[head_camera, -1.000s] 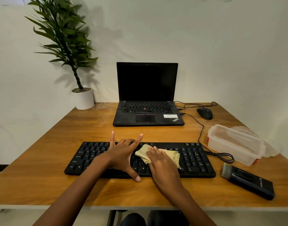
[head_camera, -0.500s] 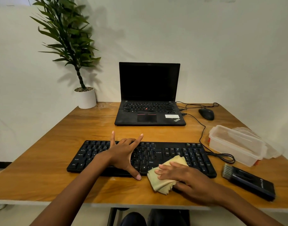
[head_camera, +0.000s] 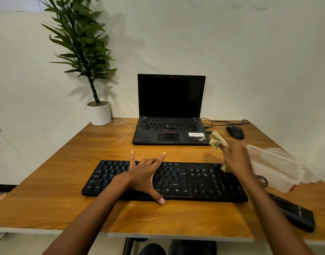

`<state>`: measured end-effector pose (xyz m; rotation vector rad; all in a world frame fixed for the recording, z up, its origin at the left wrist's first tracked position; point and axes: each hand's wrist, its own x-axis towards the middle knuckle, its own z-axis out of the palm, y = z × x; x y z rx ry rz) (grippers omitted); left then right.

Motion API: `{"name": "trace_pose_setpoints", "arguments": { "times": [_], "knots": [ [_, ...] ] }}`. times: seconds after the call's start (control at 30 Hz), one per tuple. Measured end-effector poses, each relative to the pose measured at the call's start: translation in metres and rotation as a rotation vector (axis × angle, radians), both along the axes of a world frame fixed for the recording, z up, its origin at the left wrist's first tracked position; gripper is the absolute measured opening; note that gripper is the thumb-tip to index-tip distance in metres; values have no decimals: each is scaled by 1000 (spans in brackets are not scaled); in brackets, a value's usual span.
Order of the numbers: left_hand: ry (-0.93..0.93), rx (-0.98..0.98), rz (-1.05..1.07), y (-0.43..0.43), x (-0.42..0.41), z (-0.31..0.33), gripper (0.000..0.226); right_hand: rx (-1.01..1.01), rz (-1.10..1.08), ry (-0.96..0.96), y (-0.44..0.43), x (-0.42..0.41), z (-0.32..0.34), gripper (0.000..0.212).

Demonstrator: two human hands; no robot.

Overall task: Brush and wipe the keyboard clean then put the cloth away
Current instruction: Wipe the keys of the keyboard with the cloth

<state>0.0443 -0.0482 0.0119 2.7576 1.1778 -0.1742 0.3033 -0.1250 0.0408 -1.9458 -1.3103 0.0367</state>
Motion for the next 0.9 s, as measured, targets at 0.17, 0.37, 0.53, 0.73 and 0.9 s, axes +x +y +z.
{"name": "trace_pose_setpoints", "arguments": {
  "times": [0.17, 0.37, 0.53, 0.73, 0.9],
  "knots": [
    [-25, 9, 3, 1, 0, -3, 139, -240, -74, -148, 25, -73, -47, 25],
    [-83, 18, -7, 0, -2, -9, 141, -195, 26, -250, 32, -143, -55, 35],
    [-124, 62, -37, 0, -3, -11, 142, -196, 309, -340, 6, -153, -50, 48],
    [-117, 140, -19, -4, -7, -13, 141, -209, 644, -296, -36, -128, -49, 42],
    [-127, 226, 34, -14, -15, -17, 137, -343, 752, -104, -51, -103, -40, 42]
  ]
}}
